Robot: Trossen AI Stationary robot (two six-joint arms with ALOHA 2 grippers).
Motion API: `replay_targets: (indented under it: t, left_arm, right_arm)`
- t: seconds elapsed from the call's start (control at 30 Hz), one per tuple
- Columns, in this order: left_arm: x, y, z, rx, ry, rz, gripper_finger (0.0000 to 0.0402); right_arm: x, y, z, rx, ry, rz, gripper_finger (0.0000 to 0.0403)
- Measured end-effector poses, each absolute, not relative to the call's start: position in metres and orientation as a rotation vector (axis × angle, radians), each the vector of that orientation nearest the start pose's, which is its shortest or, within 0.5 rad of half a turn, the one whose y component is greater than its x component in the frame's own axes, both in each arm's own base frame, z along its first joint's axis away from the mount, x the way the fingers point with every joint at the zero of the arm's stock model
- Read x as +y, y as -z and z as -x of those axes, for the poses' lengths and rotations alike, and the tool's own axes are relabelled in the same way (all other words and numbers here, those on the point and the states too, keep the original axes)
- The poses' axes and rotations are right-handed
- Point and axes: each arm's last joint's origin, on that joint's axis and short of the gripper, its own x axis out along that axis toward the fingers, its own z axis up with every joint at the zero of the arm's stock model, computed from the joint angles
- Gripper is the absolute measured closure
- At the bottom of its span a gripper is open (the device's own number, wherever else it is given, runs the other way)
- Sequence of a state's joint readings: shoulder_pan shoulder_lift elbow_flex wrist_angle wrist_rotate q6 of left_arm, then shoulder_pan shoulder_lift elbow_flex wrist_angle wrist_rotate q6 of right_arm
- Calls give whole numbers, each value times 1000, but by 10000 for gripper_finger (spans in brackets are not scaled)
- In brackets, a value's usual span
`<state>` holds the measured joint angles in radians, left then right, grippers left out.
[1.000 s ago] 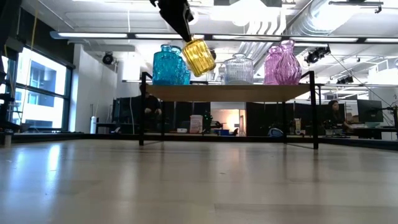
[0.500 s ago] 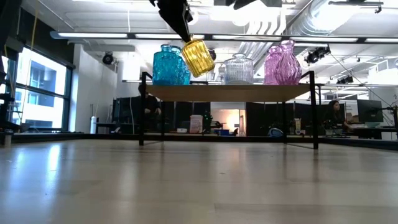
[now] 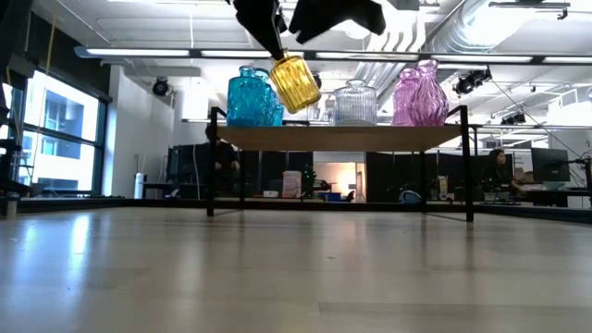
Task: Sort vases onto shelf
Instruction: Put the top left yellow vase on the shelf
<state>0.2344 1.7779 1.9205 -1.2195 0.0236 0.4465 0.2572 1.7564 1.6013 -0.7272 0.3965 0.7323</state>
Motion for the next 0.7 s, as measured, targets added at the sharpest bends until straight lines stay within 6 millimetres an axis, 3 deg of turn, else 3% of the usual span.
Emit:
replay_targets:
  t: [0.1,0.3,0.43,0.57,0.7]
  left_arm:
    - [82,-371,-344,1092,52,-262,375]
    - [81,-370,-342,1110,54,-254,373]
    - [81,-370,-343,1104,41,-237,374]
    - [82,-371,-344,1089,23,-218,375]
    - [82,-372,-346,1074,7,-202,373]
  right_arm:
    - [66,-327,-373,793,333,-381,346]
    - [19,-365,-357,953,346,-313,345]
    - [-6,-390,-349,931,352,-299,346]
    - [-23,-395,-347,912,383,-346,346]
    - [-43,-388,-347,921,453,-410,346]
